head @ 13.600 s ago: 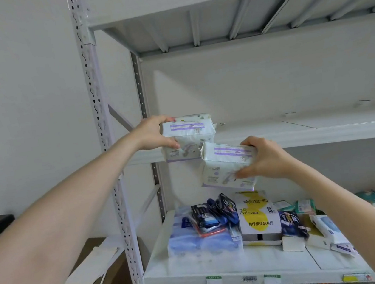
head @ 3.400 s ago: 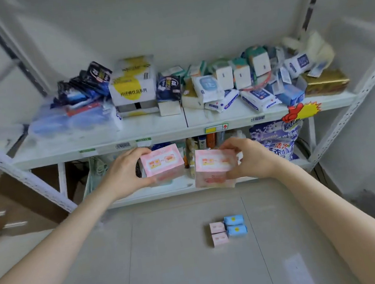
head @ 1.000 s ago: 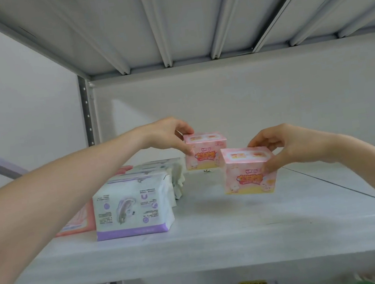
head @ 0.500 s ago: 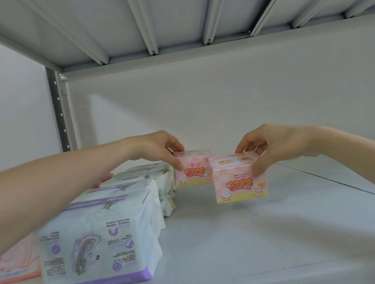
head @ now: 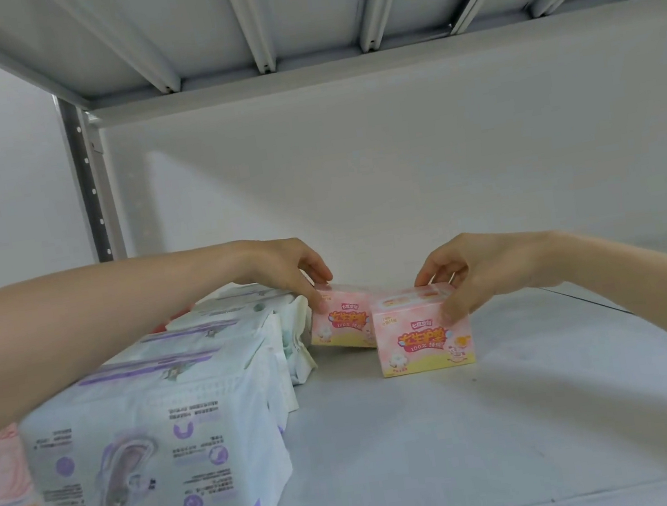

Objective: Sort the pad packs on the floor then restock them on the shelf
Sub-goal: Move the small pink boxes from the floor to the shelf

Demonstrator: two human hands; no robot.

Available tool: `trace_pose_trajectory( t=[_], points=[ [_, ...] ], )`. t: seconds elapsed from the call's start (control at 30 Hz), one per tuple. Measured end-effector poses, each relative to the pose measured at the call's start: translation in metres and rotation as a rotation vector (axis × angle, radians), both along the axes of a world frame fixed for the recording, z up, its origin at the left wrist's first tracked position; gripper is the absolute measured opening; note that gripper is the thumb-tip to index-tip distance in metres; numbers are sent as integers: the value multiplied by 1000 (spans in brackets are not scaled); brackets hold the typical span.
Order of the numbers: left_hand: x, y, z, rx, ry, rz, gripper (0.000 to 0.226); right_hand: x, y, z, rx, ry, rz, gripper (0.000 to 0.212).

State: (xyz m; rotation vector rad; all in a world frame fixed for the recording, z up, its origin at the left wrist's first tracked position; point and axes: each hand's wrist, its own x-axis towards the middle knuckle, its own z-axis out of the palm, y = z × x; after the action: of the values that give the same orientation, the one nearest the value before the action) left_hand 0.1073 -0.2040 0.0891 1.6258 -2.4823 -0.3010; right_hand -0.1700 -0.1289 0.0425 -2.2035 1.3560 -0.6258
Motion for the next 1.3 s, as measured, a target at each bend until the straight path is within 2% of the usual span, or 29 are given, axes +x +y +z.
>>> trace_pose_trajectory(
  t=[0.17,0.33,0.5,0.57,0.73,1.03,1.3],
  points=[
    [-12,-7,-3,53,-109,5,61,4,-6,-2,34,-21,-12,47],
    [-15,1,7,140,-153,14,63,6,-7,-4,68,-73,-35,66],
    [-15,22,21,253,-162,32,109,17,-4,-6,89,-119,-49,73],
    [-16,27,20,283,-177,33,119,24,-3,-7,87,-117,-52,77],
    [-15,33,12,282,-193,28,97,39,-4,-9,102,-143,-43,86],
    [-15,37,13,281,-211,61,98,53,-13,-14,97,-170,-26,79],
    [-12,33,13,298,-226,63,90,55,-16,-20,60,-199,-48,77]
  ],
)
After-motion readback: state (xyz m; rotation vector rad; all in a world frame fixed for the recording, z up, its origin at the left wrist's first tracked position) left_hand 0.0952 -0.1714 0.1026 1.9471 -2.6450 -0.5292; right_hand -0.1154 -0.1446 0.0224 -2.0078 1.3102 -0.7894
